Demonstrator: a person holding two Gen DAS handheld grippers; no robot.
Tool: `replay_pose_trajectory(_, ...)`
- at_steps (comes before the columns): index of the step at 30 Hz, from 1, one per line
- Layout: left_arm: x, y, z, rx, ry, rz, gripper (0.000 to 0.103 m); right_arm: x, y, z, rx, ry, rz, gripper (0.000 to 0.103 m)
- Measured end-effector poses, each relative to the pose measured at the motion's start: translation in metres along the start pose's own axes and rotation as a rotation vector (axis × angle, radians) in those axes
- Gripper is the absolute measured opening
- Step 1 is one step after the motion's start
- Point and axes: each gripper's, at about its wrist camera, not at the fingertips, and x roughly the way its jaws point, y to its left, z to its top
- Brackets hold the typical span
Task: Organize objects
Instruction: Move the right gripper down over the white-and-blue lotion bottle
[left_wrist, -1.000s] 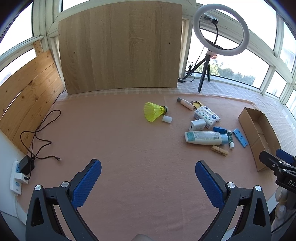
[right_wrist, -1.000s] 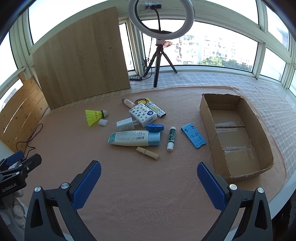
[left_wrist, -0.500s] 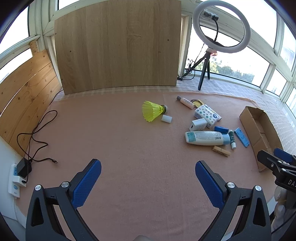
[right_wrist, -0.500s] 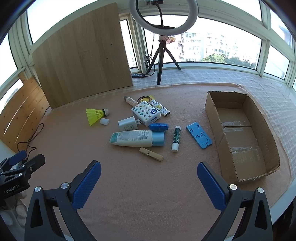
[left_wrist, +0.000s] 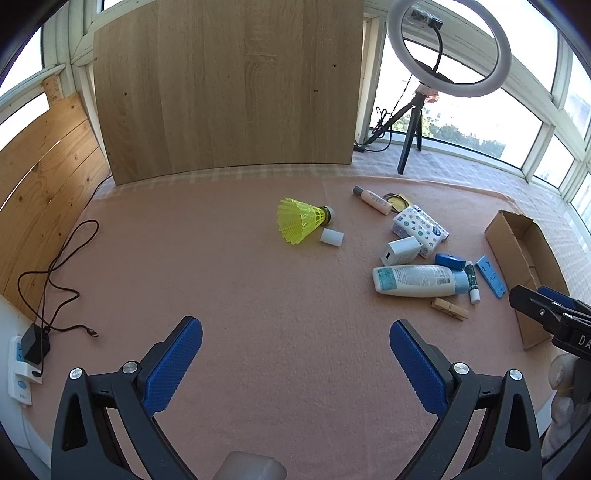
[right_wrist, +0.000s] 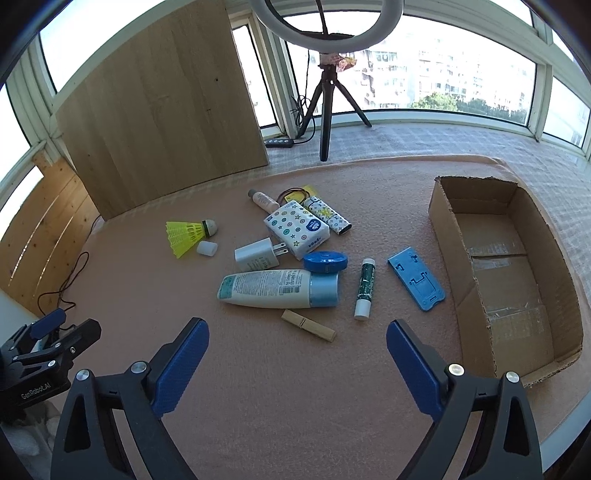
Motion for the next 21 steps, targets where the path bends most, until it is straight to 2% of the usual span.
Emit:
replay_pose_trajectory(3,0.014,-0.001,0.002,-0.008,0.019,0.006,0.103,0.017,-0.004,0.009,0.020,0.037,0.031,0.087)
replay_pose_trajectory(7,0.037,-0.009,0.004,0.002,0.050,-0.003,0.103,0.044,-0.011,0.022,0.056,0.108,0.085,0.071)
replay_pose_trajectory(12,0.058,-0.022,0.010,0.024,0.060,-0.032,0.101,0.077,-0.027,0.033,0.137,0.187,0.125,0.062)
replay_pose_trajectory(14,0.065,-0.031,0.015,0.040,0.067,-0.051,0.098,0.089,-0.033,0.036,0.167,0.221,0.139,0.054)
replay_pose_trajectory(21,0.097,-0.062,0.036,0.100,0.101,-0.116,0.097,0.112,-0.046,0.043,0.225,0.277,0.150,0.047)
